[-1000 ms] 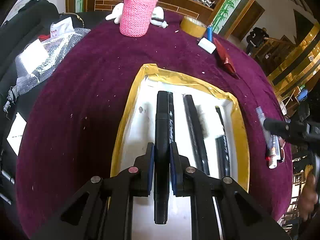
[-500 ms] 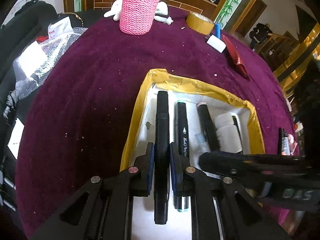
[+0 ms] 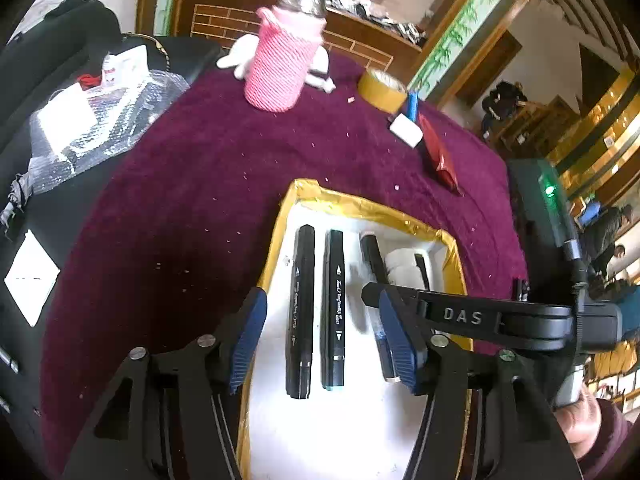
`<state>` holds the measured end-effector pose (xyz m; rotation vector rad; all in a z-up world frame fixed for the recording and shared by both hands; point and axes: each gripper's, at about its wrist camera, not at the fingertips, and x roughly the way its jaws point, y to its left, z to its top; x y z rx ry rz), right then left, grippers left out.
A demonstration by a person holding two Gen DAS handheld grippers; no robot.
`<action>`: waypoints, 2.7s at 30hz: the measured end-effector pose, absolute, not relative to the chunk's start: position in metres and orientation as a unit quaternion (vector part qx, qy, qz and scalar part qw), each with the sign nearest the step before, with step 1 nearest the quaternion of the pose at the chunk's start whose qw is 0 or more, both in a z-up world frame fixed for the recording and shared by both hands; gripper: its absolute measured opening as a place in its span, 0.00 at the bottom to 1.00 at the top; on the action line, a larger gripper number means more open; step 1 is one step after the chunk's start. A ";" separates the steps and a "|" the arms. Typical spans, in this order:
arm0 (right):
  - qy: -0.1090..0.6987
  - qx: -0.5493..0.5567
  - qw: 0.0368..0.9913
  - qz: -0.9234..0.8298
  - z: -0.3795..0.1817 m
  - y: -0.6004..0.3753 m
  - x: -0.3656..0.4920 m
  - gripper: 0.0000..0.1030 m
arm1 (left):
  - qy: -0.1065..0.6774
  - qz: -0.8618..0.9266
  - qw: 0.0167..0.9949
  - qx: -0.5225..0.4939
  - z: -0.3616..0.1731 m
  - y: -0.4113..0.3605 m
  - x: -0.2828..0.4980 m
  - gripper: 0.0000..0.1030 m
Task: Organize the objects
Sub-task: 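Move both grippers back from the tray to the remaining pile, then grasp a red-capped black marker with the left gripper while the right gripper grasps the white glue bottle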
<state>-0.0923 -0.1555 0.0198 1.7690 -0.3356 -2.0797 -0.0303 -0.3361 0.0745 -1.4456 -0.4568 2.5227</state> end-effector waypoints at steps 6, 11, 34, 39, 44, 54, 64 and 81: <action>-0.104 0.621 0.189 -0.754 0.035 -0.154 -0.089 0.19 | -0.190 0.848 0.088 -0.488 0.079 -0.352 -0.021 0.52; -0.059 0.602 0.160 -0.780 0.063 -0.140 -0.080 0.20 | -0.205 0.850 0.089 -0.478 0.085 -0.354 -0.014 0.52; -0.191 0.538 -0.151 -0.807 0.072 0.206 0.033 1.00 | -0.071 0.816 0.236 -0.522 0.096 -0.116 -0.002 0.55; -0.209 0.538 -0.139 -0.805 0.063 0.233 0.039 1.00 | -0.037 0.792 0.276 -0.544 0.076 -0.049 -0.003 0.55; -0.224 0.530 -0.121 -0.809 0.058 0.259 0.038 1.00 | 0.002 0.789 0.296 -0.538 0.059 0.007 -0.031 0.55; -0.241 0.525 -0.108 -0.809 0.055 0.296 0.043 1.00 | 0.040 0.773 0.324 -0.544 0.021 0.038 -0.063 0.47; -0.241 0.531 -0.095 -0.807 0.047 0.300 0.034 1.00 | 0.119 0.790 0.294 -0.525 0.019 0.058 -0.058 0.38; -0.219 0.526 -0.033 -0.821 0.060 0.258 0.023 1.00 | 0.025 0.822 0.270 -0.501 0.060 -0.017 -0.049 0.11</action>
